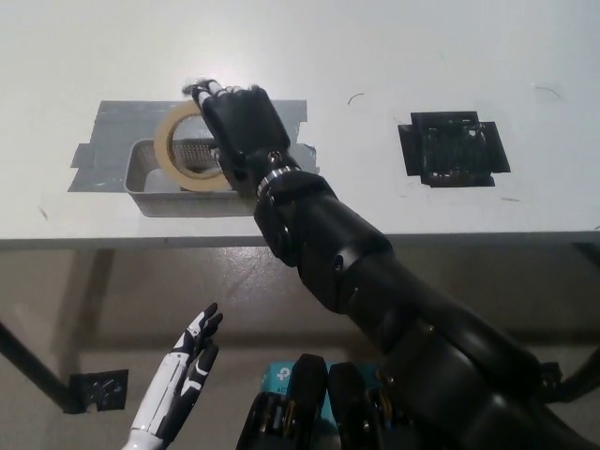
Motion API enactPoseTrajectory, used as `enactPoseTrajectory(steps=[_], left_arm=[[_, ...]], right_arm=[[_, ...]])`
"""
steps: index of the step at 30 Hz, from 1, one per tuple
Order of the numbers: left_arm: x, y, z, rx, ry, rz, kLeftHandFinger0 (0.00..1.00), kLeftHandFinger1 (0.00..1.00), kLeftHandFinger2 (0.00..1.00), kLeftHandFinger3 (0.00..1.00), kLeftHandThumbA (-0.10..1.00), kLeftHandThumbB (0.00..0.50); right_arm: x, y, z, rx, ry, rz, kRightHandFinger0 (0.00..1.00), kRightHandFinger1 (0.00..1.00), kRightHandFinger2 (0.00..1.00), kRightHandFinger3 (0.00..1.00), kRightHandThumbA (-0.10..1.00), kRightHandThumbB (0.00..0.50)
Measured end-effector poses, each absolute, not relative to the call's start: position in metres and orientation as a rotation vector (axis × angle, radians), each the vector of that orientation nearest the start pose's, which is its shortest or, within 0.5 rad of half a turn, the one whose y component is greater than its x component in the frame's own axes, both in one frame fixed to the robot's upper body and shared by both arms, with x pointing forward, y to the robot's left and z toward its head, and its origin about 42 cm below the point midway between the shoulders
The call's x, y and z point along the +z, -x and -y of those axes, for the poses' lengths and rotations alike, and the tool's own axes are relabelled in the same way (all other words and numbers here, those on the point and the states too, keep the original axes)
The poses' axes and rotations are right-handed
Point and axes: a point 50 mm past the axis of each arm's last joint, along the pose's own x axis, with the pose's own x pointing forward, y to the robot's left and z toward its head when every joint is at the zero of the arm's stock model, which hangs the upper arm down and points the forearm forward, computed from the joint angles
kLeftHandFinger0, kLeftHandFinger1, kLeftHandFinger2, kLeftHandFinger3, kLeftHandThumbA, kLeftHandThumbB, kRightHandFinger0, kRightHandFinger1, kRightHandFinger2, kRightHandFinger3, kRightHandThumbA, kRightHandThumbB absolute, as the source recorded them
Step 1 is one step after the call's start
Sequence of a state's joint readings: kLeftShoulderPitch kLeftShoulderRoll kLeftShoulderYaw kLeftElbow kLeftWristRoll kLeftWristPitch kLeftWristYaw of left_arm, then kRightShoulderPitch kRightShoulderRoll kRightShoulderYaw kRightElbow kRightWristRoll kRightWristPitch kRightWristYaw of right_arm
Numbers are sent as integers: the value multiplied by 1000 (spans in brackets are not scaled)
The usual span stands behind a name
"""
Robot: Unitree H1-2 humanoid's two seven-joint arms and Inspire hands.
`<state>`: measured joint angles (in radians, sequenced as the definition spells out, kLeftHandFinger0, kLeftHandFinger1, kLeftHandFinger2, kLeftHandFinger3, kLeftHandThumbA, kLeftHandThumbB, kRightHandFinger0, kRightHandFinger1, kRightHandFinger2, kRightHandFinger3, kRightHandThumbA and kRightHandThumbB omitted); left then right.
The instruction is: The robot picks the tape placed on the black area with right hand and places it in the small grey container.
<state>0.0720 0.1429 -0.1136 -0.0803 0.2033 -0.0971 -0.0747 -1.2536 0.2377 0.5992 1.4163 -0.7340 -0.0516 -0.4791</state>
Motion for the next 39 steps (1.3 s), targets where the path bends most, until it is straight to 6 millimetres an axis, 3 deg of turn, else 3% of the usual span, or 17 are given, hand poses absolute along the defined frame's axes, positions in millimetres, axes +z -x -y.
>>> enactPoseTrajectory(steps=[5,10,12,15,22,26,31,39], left_arm=[[104,-257,-223,-198,-340,100,1000,1000,1000,1000,1000,122],[103,-255,-223,-201,-340,94,1000,1000,1000,1000,1000,131],[101,-253,-223,-200,-340,89,1000,1000,1000,1000,1000,128],[99,-250,-224,-199,-339,80,1000,1000,1000,1000,1000,128],[99,-250,-224,-197,-336,80,1000,1000,1000,1000,1000,130],[98,-251,-224,-196,-337,77,1000,1000,1000,1000,1000,146],[95,-252,-226,-193,-338,66,1000,1000,1000,1000,1000,141],[90,-254,-228,-189,-339,45,1000,1000,1000,1000,1000,129]], right_arm=[[254,-514,-49,263,1217,445,1000,1000,1000,1000,772,161],[256,-519,-41,244,1172,414,1000,1000,1000,1000,824,212],[258,-520,-39,242,1156,409,1000,1000,1000,1000,840,247],[262,-522,-38,244,1128,412,1000,1000,1000,1000,1000,321],[303,-526,-26,227,965,555,1000,1000,1000,1000,1000,309],[310,-523,-3,202,891,599,1000,1000,1000,1000,1000,283],[293,-510,34,177,827,599,1000,1000,1000,1000,1000,285],[230,-464,112,125,731,506,1000,1000,1000,1000,1000,225]])
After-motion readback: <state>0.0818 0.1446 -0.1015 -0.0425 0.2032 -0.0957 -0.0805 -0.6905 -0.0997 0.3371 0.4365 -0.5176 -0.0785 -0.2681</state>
